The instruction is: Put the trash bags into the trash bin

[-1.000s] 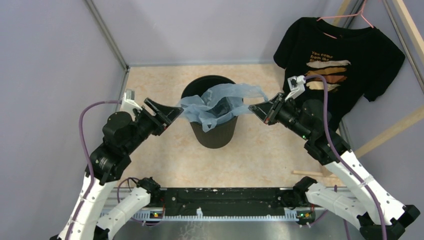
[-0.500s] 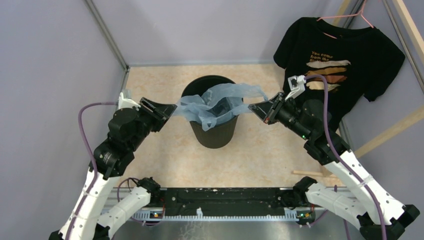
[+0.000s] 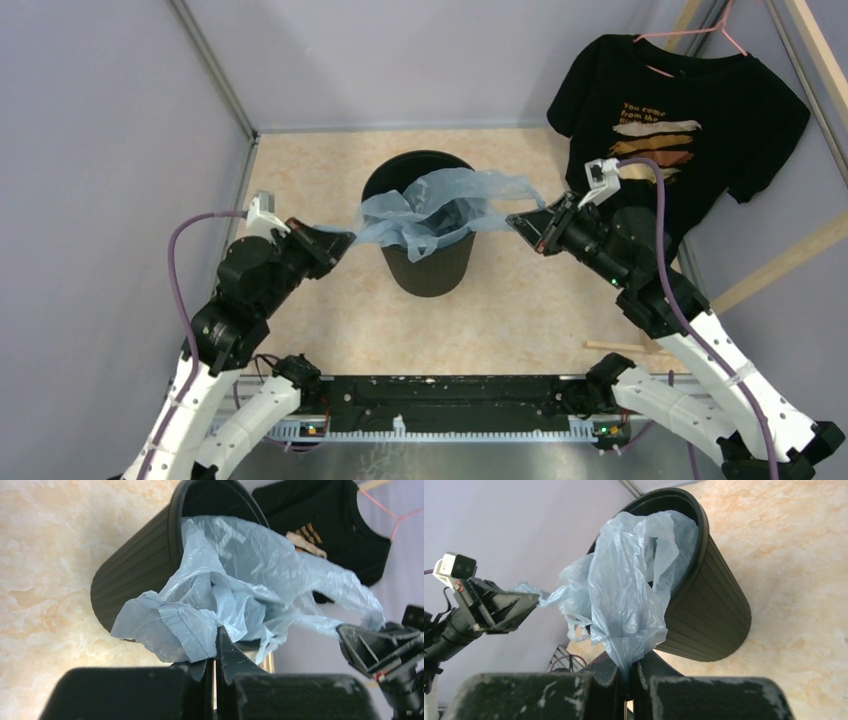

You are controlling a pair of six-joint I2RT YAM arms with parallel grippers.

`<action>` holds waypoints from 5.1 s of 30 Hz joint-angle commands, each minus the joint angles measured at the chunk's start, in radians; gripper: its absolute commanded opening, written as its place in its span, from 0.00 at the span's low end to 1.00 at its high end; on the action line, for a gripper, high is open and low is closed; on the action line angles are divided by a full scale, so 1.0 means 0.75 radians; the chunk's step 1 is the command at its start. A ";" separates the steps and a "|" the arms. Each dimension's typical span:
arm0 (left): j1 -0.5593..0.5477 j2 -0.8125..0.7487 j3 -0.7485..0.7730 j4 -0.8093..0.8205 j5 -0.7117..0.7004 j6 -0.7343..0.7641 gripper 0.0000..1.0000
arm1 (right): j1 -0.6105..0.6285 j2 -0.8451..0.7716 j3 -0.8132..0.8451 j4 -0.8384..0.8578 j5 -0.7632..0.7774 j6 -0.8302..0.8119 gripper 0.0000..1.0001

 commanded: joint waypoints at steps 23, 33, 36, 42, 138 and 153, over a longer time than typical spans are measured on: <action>-0.003 -0.020 -0.345 0.057 0.041 0.370 0.00 | -0.033 0.166 -0.125 -0.205 0.399 -0.202 0.00; -0.001 0.200 -0.312 0.188 -0.138 0.475 0.03 | -0.056 0.347 -0.203 0.196 0.189 -0.482 0.06; -0.002 0.222 -0.252 0.099 -0.134 0.473 0.12 | -0.055 0.319 -0.169 0.138 0.123 -0.540 0.23; -0.001 0.036 -0.206 -0.138 -0.038 0.475 0.48 | -0.055 0.058 -0.169 -0.158 0.119 -0.559 0.64; 0.008 0.319 0.096 -0.078 0.005 0.806 0.38 | -0.104 0.716 0.565 0.008 -0.230 -0.644 0.00; 0.012 0.528 0.339 -0.020 -0.252 0.871 0.00 | -0.263 0.908 0.654 0.097 -0.321 -0.572 0.00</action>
